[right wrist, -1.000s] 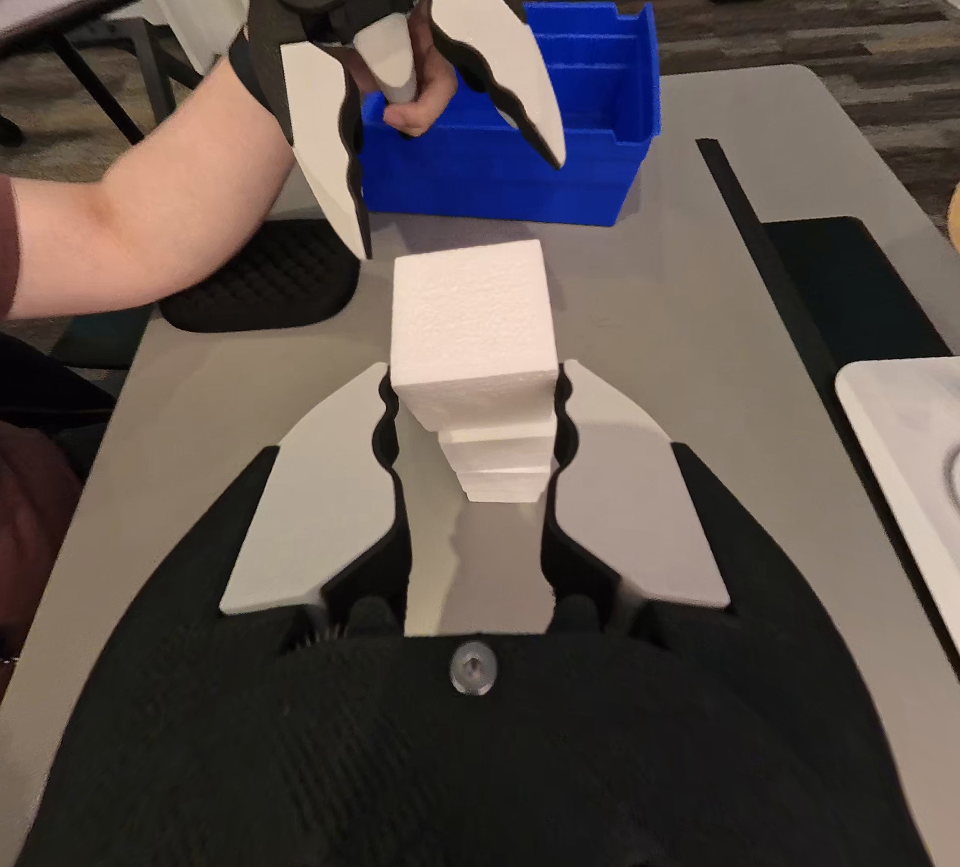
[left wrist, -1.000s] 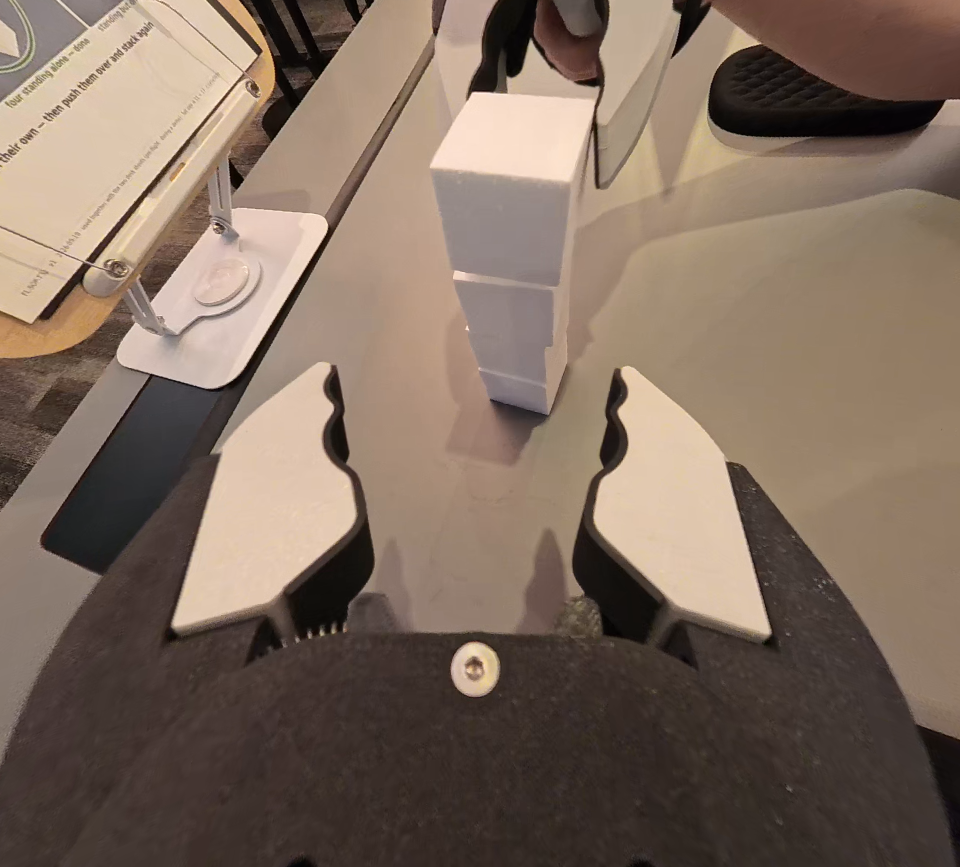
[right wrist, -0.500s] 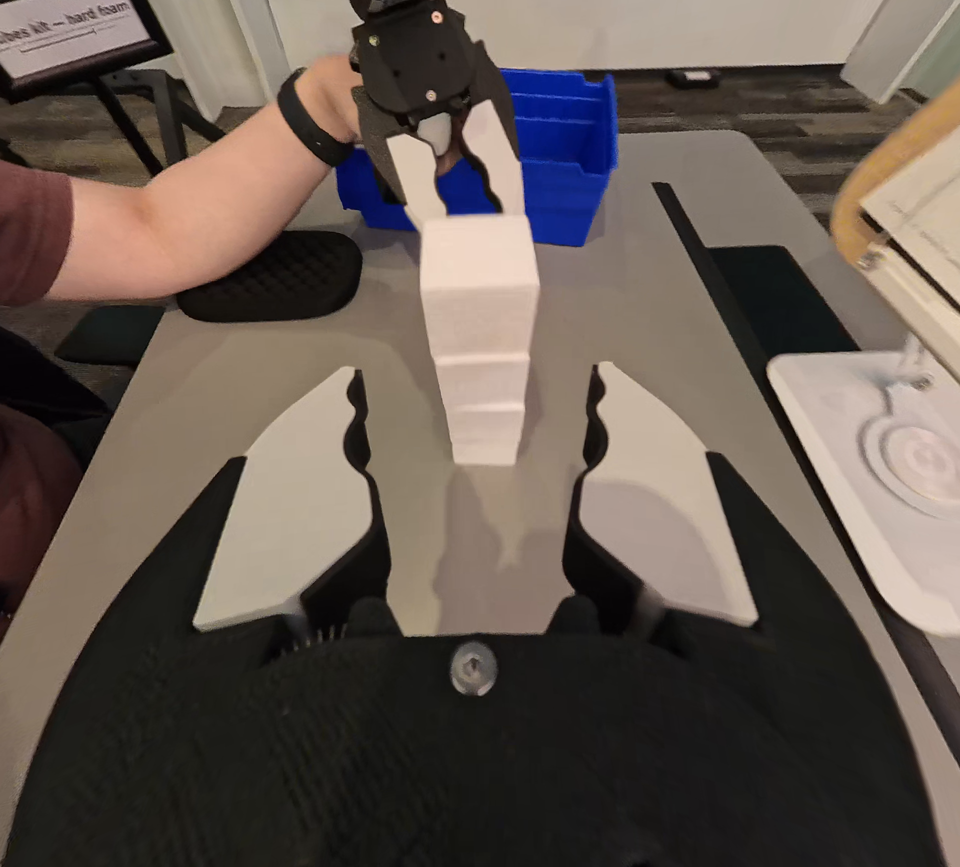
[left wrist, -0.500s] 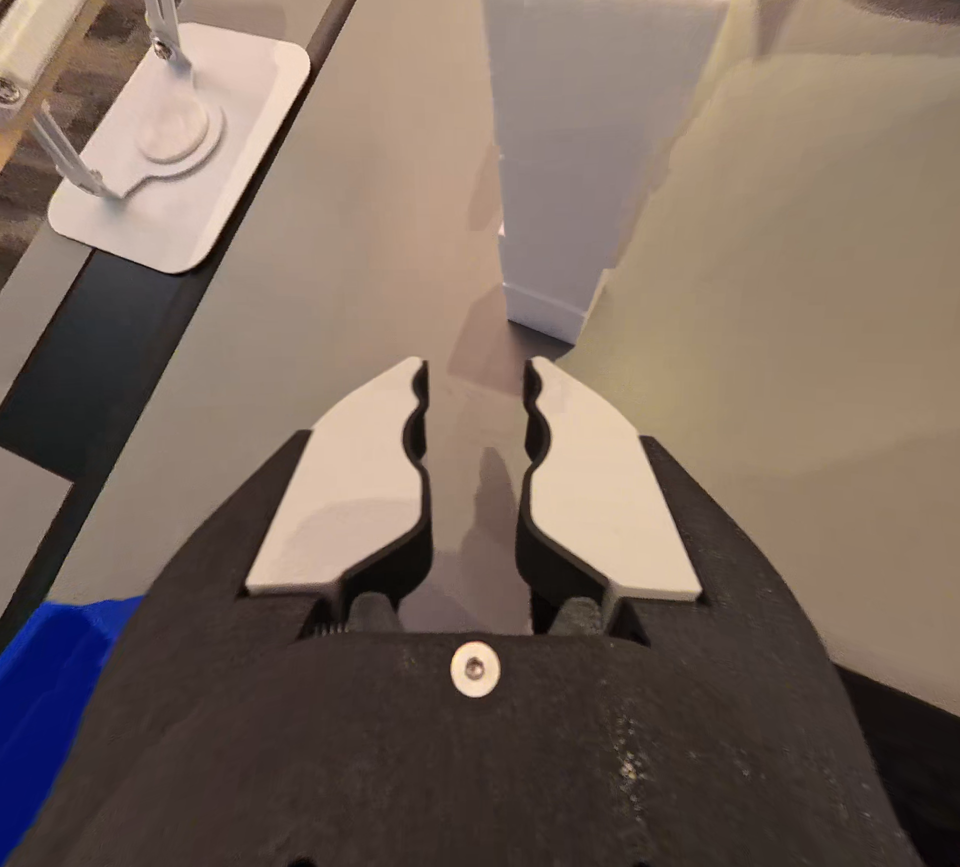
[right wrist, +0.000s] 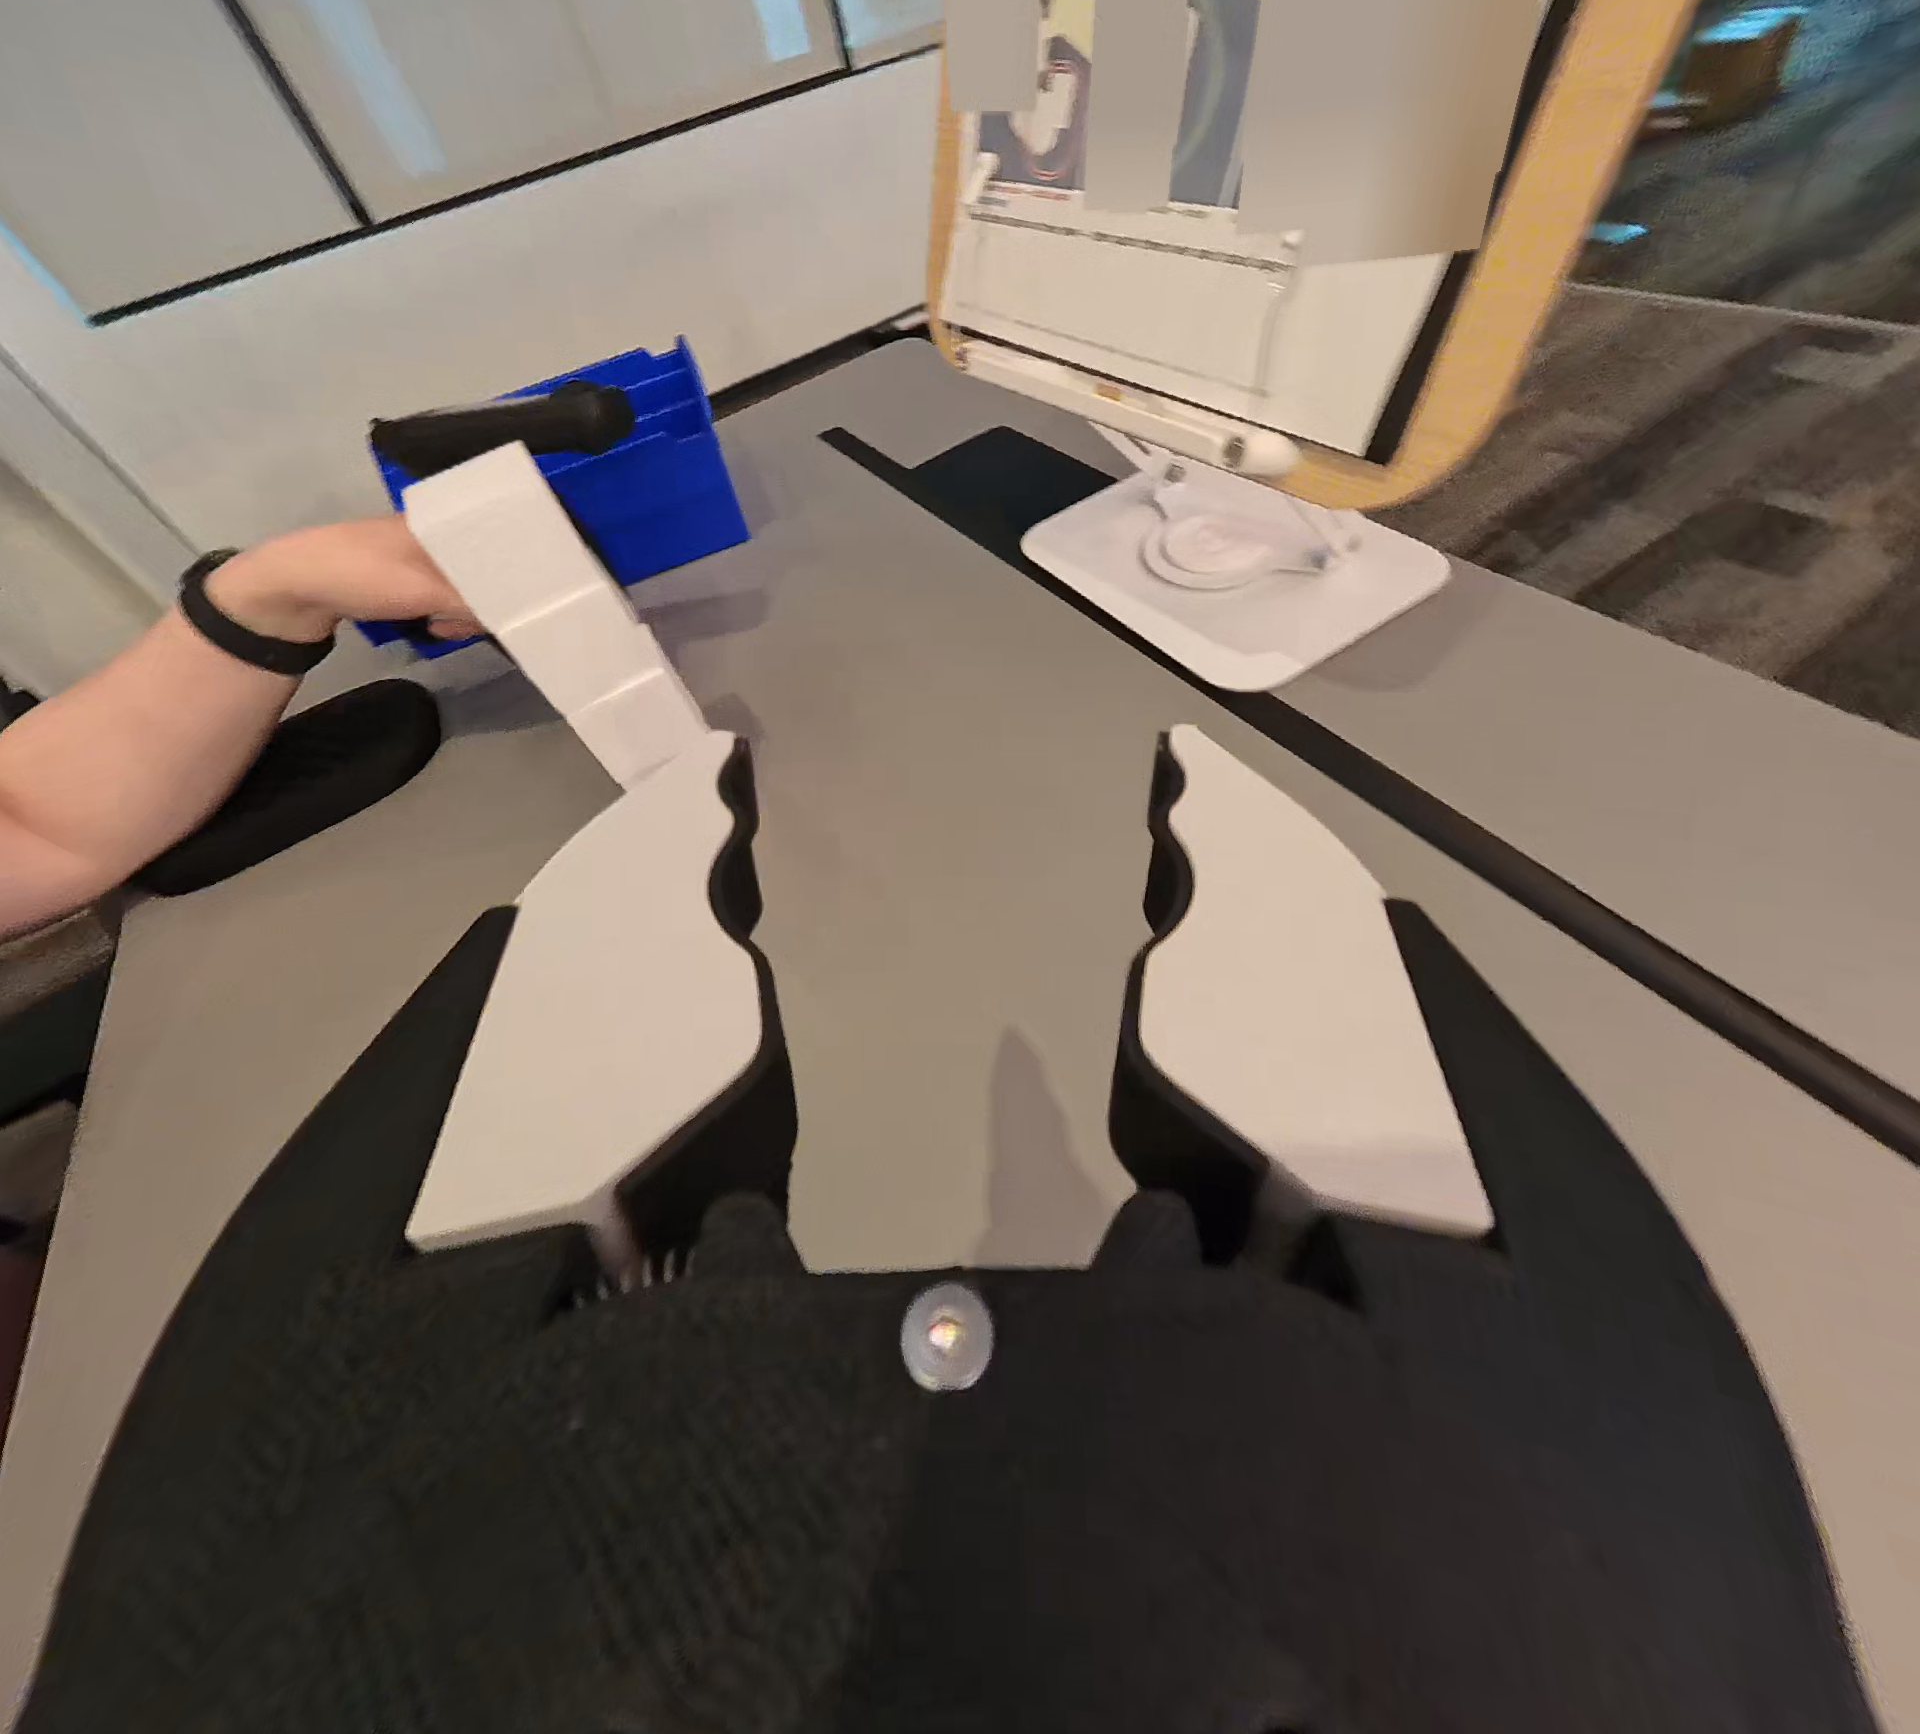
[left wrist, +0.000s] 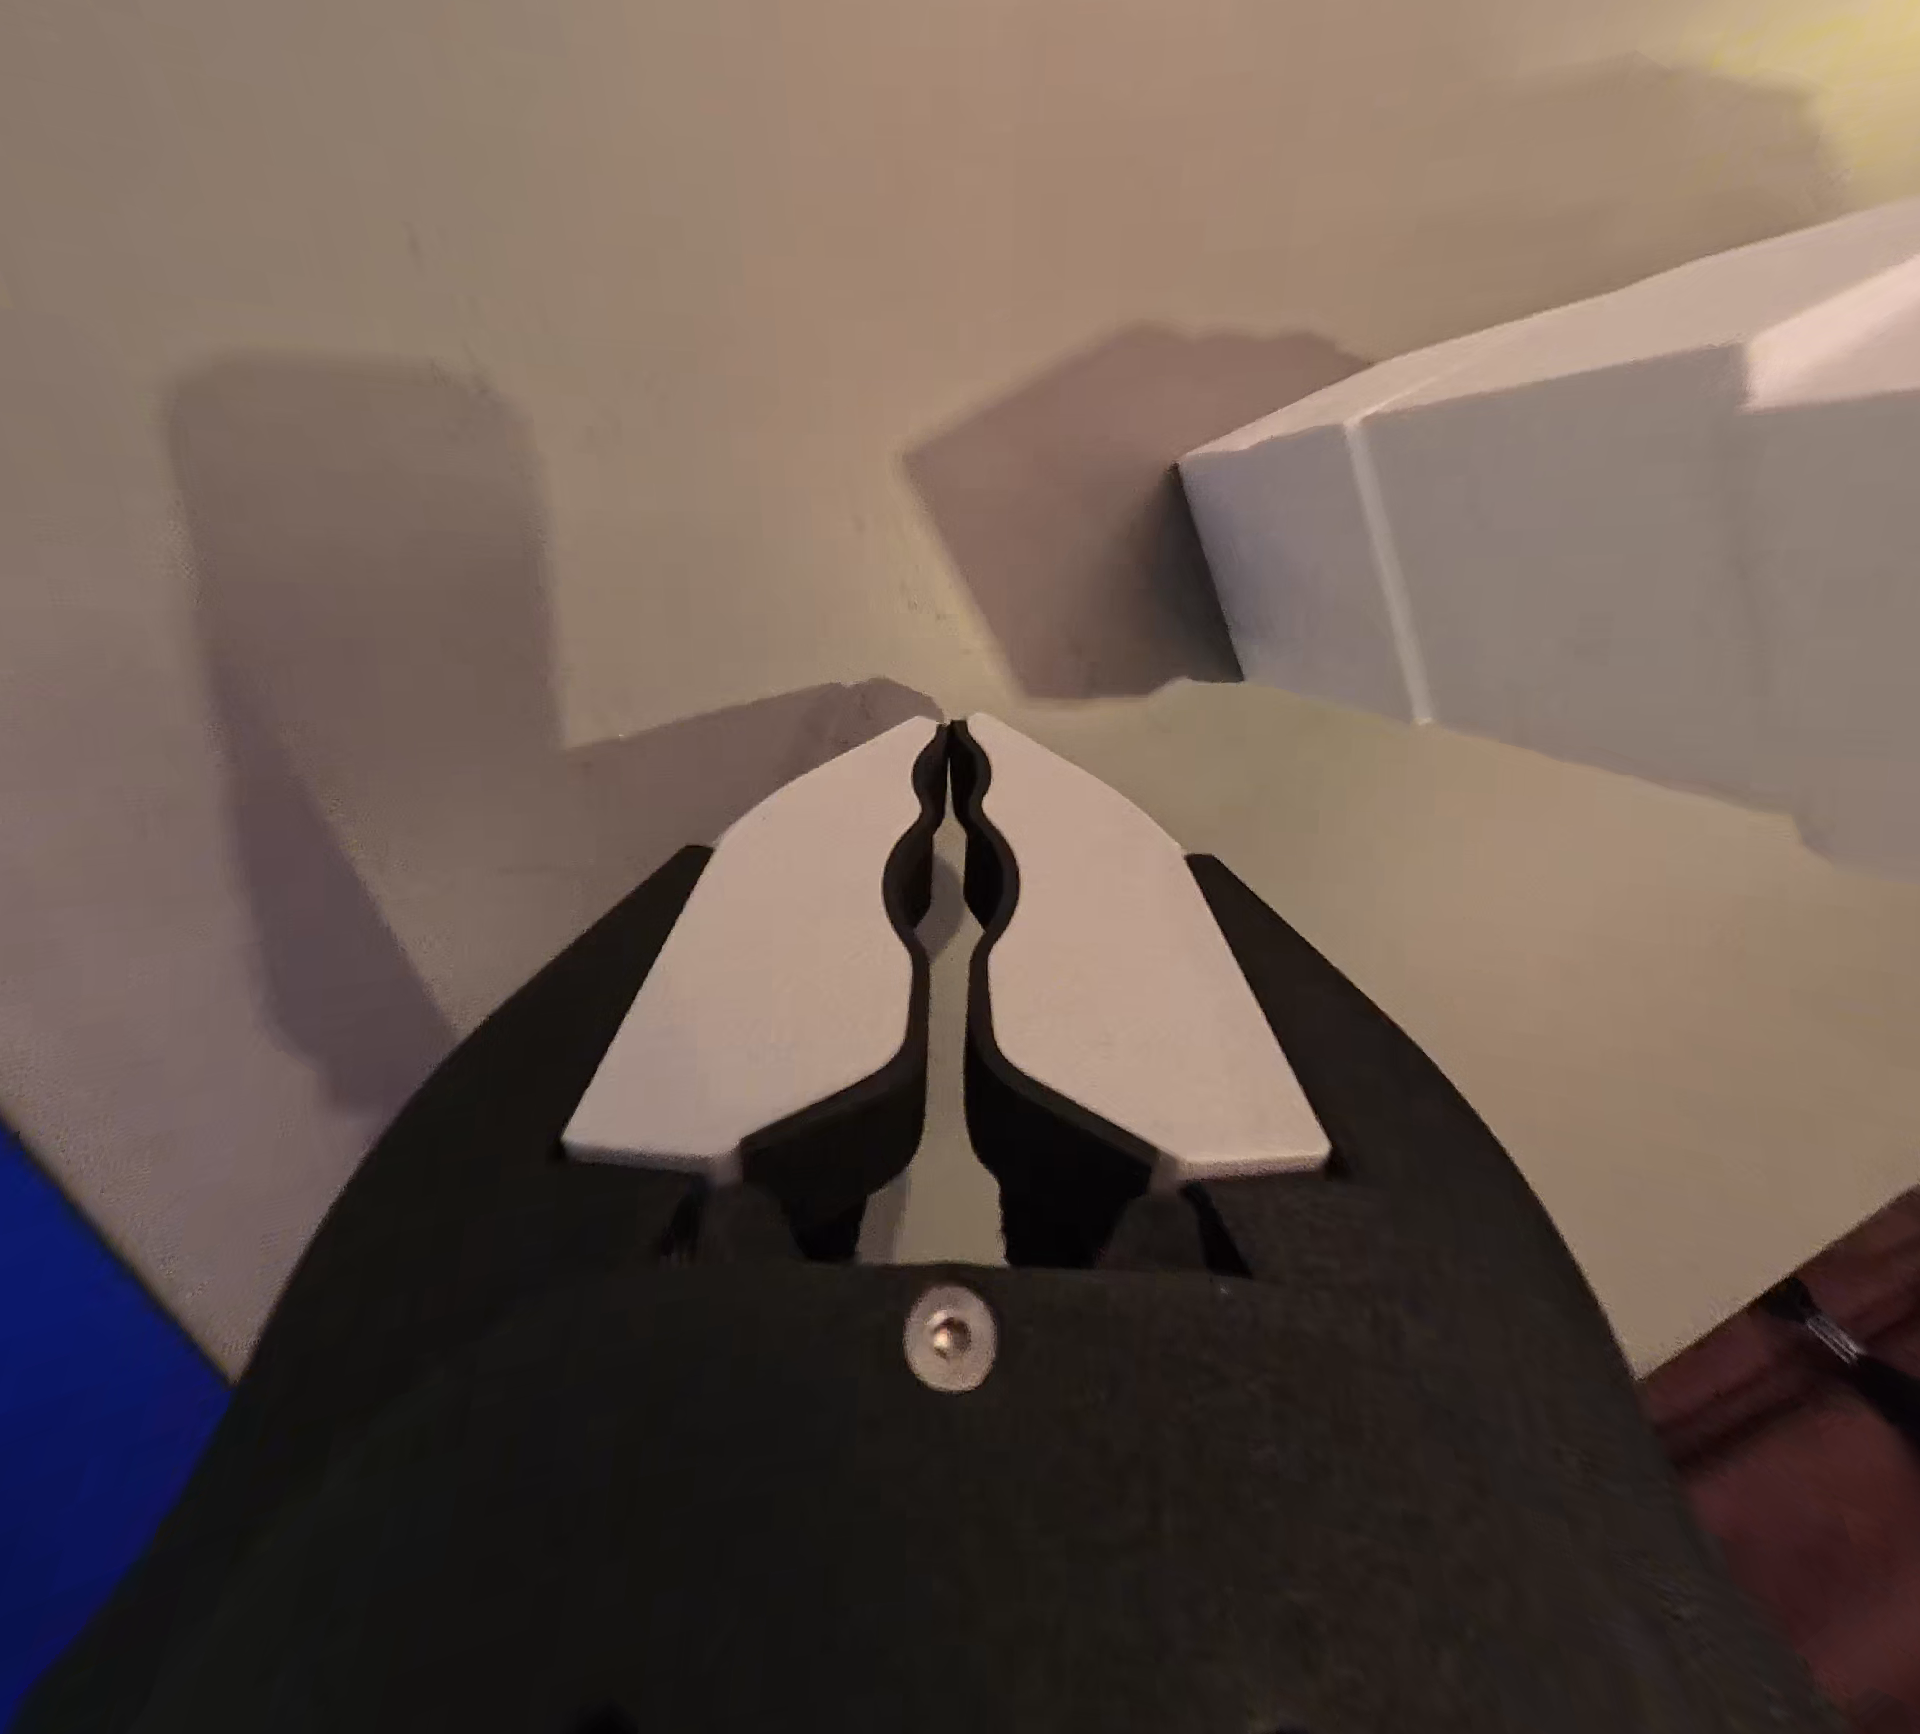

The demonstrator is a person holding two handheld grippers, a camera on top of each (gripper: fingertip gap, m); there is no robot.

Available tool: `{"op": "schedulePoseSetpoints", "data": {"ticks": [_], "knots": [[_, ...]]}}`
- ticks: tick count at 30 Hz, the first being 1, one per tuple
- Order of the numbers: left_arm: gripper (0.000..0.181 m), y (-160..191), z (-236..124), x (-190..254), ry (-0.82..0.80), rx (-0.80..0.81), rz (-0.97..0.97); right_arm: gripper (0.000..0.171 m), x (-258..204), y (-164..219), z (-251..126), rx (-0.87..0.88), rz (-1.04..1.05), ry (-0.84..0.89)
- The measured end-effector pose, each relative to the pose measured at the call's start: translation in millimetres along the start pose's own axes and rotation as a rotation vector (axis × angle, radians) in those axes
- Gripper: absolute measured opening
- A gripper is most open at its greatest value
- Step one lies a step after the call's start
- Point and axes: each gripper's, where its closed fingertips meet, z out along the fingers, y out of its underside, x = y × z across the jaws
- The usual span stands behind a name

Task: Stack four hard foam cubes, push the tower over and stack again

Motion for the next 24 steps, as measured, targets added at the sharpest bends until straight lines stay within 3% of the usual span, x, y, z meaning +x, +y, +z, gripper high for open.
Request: {"op": "schedulePoseSetpoints", "data": {"ticks": [3,8,14,17,19,20,24], "knots": [[0.0,-16,-8,19,-0.09,0.046,0.046,0.074,-2,-4,-12,0.035,0.05,-0.045],[0.0,-45,-26,54,-0.386,0.032,0.224,0.072,-25,-29,-22,0.138,0.099,-0.146],[0.0,-93,-20,121,-0.421,0.077,0.371,0.07,-13,-25,-35,0.141,0.086,-0.098],[0.0,-110,-28,139,-0.303,0.225,0.382,0.07,9,-10,-47,0.119,0.115,-0.027],[0.026,-117,-35,142,-0.202,0.343,0.416,0.071,21,1,-54,0.1,0.128,0.007],[0.027,-118,-39,141,-0.149,0.401,0.424,0.072,25,4,-57,0.095,0.128,0.016],[0.068,-110,-44,138,0.151,0.582,0.39,0.075,26,11,-64,0.077,0.081,0.033]]}}
